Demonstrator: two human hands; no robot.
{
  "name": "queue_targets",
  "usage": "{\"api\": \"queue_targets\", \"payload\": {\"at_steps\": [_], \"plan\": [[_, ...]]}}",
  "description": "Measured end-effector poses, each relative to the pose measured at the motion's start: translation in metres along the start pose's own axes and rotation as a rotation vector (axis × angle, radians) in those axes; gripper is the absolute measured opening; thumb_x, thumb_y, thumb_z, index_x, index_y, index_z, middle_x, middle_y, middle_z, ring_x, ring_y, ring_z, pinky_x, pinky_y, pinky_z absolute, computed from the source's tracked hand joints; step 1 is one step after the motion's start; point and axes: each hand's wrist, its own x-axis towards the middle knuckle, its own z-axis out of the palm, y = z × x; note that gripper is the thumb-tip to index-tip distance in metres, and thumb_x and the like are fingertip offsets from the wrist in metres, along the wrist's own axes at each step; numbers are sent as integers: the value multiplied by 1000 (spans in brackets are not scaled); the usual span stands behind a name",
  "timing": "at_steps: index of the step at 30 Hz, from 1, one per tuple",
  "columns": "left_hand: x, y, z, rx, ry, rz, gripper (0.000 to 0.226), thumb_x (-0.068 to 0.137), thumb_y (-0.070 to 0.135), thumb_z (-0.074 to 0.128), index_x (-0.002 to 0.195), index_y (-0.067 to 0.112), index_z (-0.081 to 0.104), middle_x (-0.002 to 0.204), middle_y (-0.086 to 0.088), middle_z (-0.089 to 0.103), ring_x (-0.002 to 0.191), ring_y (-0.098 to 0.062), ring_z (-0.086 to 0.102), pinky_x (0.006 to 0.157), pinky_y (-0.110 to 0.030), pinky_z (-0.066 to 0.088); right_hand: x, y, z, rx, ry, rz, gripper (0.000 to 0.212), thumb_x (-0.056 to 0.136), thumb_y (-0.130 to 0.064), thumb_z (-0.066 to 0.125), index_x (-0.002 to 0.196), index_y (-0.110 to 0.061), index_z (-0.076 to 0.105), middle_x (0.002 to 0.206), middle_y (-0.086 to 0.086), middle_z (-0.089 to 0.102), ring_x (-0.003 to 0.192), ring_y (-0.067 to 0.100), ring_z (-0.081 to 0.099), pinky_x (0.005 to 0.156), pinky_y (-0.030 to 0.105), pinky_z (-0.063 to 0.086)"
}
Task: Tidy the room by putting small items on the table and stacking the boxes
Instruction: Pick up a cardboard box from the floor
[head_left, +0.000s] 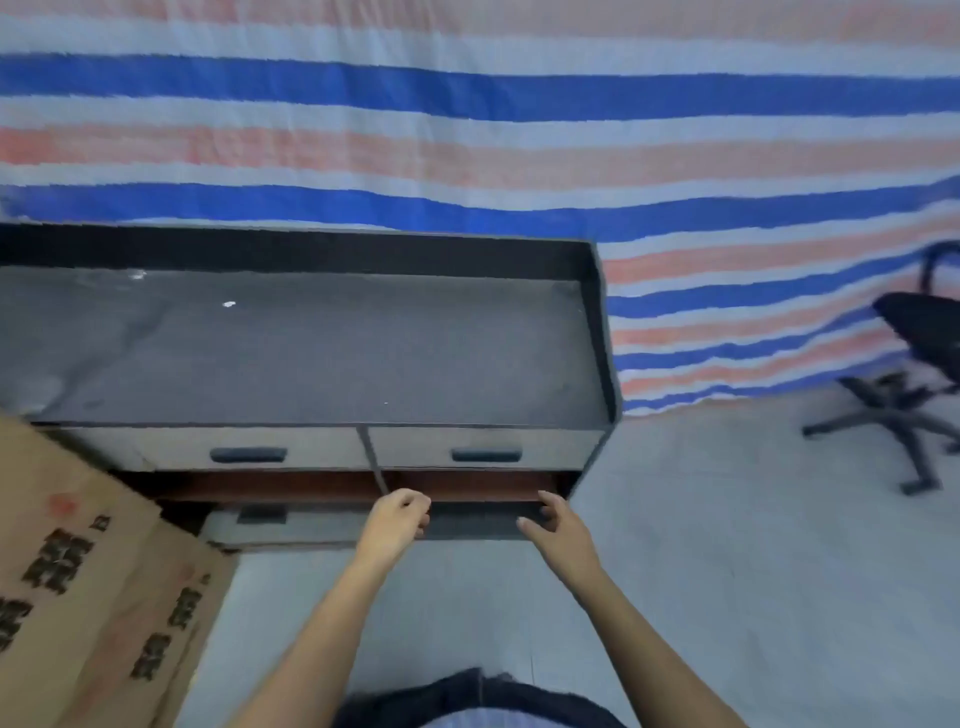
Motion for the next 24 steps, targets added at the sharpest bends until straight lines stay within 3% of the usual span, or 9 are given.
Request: {"api": "queue_targets", "payload": {"at_steps": [4, 7, 11, 13, 16, 20, 24], "plan": [[-4, 45, 122, 290, -404, 116, 18, 97, 16, 45, 86, 13, 59, 83, -6, 63, 72, -16, 57, 64, -22, 43, -25, 57, -85, 182, 279, 157, 54, 90, -24, 58, 140, -16, 37, 139, 9, 43, 123, 23, 46, 98, 32, 40], [-10, 84, 194, 355, -536, 206, 20, 97, 14, 45, 82, 11, 57, 82, -9, 59, 65, -16, 52, 57, -23, 39, -60, 99, -133, 357, 542, 267, 52, 90, -25, 58, 138, -17, 39, 137, 7, 44, 118, 20, 47, 94, 29, 40], [-35, 111, 279, 459, -687, 272, 14, 97, 15, 46, 87, 12, 55, 79, -6, 59, 67, -16, 54, 70, -28, 42, -120, 154, -149, 546, 842, 467, 46, 93, -27, 54, 136, -16, 41, 135, 7, 46, 109, 16, 48, 89, 25, 38], [-53, 109, 316, 550, -809, 306, 11, 97, 15, 47, 94, 7, 56, 79, -6, 61, 67, -17, 55, 68, -28, 41, -146, 174, -145, 621, 959, 580, 43, 94, -28, 51, 134, -14, 44, 134, 8, 48, 106, 15, 48, 88, 24, 37], [-84, 92, 360, 731, -1035, 330, 14, 97, 16, 47, 95, 6, 58, 85, -9, 62, 70, -17, 56, 67, -26, 43, -173, 197, -138, 758, 1072, 729, 38, 94, -29, 50, 128, -11, 50, 130, 7, 52, 113, 18, 50, 91, 26, 38], [-104, 84, 403, 933, -1229, 394, 18, 96, 19, 47, 83, 17, 58, 87, -5, 64, 78, -18, 60, 86, -35, 48, -179, 214, -151, 852, 1140, 801, 34, 95, -31, 48, 120, -10, 56, 122, 6, 57, 102, 16, 52, 83, 25, 38], [-99, 111, 454, 913, -1250, 379, 16, 96, 17, 46, 94, 9, 59, 89, -8, 64, 75, -17, 58, 68, -26, 43, -168, 225, -183, 889, 1180, 835, 33, 95, -30, 48, 119, -9, 57, 116, 3, 57, 101, 16, 53, 82, 24, 38]]}}
